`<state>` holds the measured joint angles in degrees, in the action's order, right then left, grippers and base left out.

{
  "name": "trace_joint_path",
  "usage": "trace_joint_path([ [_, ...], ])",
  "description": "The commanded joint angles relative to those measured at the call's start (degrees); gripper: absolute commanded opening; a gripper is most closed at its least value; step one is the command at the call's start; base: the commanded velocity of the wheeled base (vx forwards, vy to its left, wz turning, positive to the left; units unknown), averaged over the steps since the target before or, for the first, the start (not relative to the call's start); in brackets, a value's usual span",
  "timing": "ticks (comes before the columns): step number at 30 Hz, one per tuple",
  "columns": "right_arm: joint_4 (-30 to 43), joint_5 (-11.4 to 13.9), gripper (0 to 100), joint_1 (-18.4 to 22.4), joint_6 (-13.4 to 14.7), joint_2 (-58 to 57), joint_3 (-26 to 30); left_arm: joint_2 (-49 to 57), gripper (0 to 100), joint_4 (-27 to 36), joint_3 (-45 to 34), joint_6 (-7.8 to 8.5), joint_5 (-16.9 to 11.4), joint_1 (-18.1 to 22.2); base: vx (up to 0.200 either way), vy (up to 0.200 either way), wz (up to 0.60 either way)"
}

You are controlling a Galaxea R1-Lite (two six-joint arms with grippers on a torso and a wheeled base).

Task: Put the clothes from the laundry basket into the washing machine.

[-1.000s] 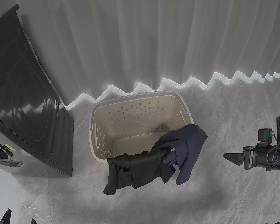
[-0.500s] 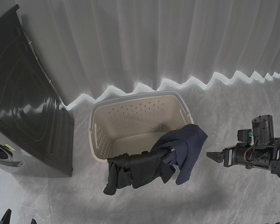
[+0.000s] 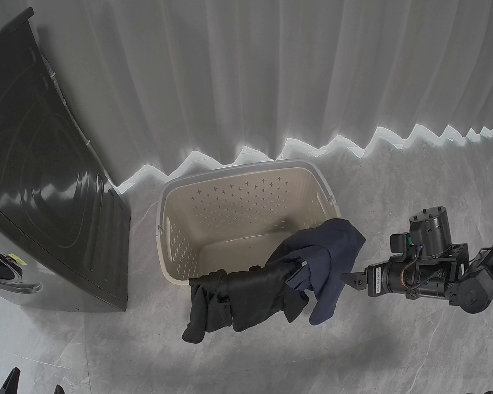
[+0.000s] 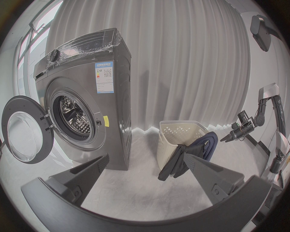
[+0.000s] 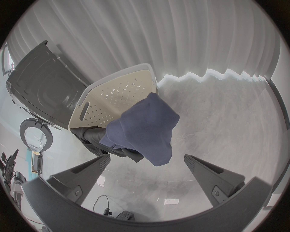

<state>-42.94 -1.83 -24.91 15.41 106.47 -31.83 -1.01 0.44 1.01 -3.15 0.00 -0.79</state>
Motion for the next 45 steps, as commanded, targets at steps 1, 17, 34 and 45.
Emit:
trace_joint_path([
  [1,-0.04,-0.02,100,-0.23,0.06,2.60,-1.57,0.66,100,0.00,-0.84,-0.02,0.00,0.00,0.000,0.000,0.00],
  [17,-5.05,-1.77,100,-1.55,-0.20,10.33,-4.29,0.66,100,0.00,-0.84,-0.02,0.00,0.00,0.000,0.000,0.00],
  [34,-9.10,-1.77,0,-1.37,-0.12,16.13,-9.13,0.66,100,0.00,-0.84,-0.11,0.00,0.00,0.000,0.000,0.00],
  [45,-11.64,-1.07,0,-2.34,1.11,13.41,-5.35,0.66,100,0.00,-0.84,-0.11,0.00,0.00,0.000,0.000,0.00],
])
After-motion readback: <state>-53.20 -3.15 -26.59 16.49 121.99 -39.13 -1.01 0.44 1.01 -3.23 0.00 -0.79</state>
